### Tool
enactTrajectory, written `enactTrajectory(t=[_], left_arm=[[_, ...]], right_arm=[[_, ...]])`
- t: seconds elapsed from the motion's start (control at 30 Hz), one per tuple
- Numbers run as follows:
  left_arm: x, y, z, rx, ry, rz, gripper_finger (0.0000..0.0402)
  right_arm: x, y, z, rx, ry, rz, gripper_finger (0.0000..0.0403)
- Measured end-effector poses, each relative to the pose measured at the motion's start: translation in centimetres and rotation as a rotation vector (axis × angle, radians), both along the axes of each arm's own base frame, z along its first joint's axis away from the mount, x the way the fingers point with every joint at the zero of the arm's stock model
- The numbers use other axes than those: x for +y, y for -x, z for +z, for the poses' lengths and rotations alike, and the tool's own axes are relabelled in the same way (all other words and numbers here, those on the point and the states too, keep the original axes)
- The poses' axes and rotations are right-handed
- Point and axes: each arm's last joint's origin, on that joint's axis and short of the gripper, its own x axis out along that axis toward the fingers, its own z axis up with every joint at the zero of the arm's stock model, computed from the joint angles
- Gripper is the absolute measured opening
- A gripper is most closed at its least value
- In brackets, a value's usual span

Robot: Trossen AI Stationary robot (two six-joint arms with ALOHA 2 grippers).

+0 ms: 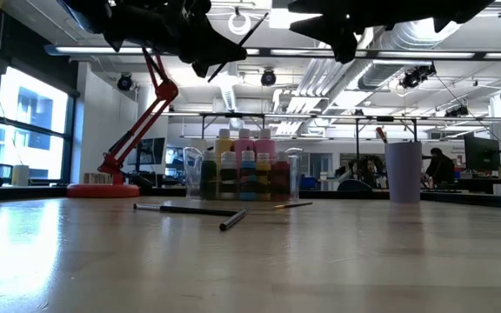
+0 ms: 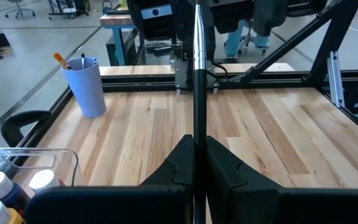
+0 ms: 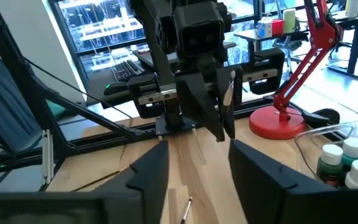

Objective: Pick & Place Paint Supplies
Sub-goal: Put the black paint brush into the violet cup

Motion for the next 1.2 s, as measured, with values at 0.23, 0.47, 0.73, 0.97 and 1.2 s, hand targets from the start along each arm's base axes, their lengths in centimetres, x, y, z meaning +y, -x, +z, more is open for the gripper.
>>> enactTrajectory(t=[0.23, 0.47, 0.73, 0.97, 1.2], left_arm=[[0.0, 0.0, 0.2, -0.023, 0.022, 0.004, 0.0007], [-0.4, -0.1, 0.3, -0.034, 0.033, -0.004, 0.0007], [-0.3, -0.1, 0.3, -0.034, 0.033, -0.001, 0.0007], [-0.3, -0.1, 0.3, -0.035, 0.028, -0.001, 0.0007], [-0.3, -0.1, 0.4, -0.043, 0.023, -0.001, 0.0007]], right_arm=[[0.0, -0.8, -0.3, -0.031, 0.029, -0.011, 0.0178], [-0.2, -2.0, -0.7, -0.119, 0.066, -0.042, 0.0172], [-0.3, -2.2, -0.5, -0.152, 0.099, -0.079, 0.0172], [-1.0, -2.3, -0.6, -0.158, 0.094, -0.102, 0.0172], [-1.4, -3.7, -2.1, -0.199, 0.084, -0.110, 0.0172]])
